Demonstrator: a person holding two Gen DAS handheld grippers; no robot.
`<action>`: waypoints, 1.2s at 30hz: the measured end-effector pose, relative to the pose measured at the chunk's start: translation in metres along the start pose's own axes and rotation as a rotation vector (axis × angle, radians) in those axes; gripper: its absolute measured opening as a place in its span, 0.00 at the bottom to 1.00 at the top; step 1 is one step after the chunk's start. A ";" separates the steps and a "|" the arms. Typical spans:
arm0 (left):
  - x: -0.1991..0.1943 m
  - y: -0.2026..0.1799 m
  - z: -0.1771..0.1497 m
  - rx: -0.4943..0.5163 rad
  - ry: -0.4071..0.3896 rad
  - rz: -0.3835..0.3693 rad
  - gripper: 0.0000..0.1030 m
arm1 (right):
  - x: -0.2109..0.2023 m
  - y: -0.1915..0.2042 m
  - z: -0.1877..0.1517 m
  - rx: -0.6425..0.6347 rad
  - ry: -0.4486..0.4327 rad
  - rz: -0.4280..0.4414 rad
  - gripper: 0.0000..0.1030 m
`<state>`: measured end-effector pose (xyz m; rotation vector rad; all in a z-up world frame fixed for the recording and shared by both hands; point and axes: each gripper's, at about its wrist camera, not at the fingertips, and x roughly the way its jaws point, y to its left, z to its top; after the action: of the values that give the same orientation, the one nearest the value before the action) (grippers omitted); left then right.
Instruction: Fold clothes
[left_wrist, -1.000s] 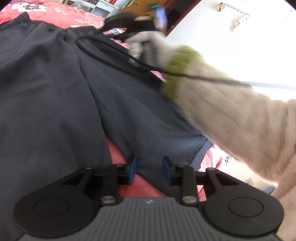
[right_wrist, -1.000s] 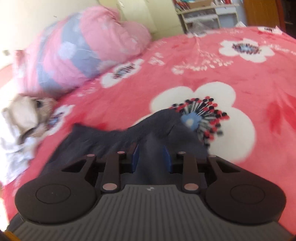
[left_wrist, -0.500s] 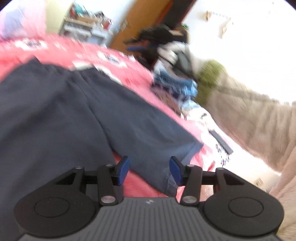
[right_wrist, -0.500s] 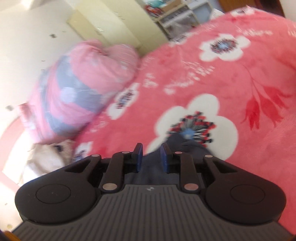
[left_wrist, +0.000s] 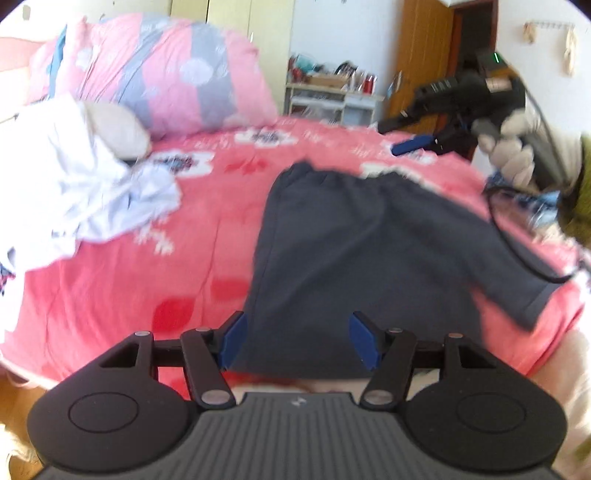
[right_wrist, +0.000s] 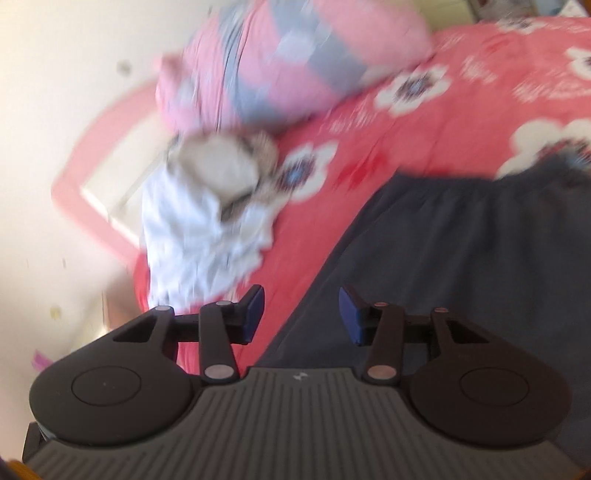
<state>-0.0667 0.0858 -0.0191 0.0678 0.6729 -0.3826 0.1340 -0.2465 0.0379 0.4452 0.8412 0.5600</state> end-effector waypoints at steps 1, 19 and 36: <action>0.008 0.005 -0.002 -0.019 0.003 -0.002 0.60 | 0.016 0.005 -0.006 0.003 0.030 -0.010 0.44; 0.091 0.065 -0.030 -0.343 0.046 -0.098 0.07 | 0.168 0.015 0.016 0.059 0.168 -0.221 0.46; 0.065 -0.040 -0.016 -0.100 -0.273 -0.331 0.04 | 0.238 -0.007 0.053 -0.092 0.211 -0.356 0.19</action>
<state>-0.0443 0.0302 -0.0692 -0.1912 0.4312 -0.6626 0.3062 -0.1117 -0.0696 0.1461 1.0646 0.3168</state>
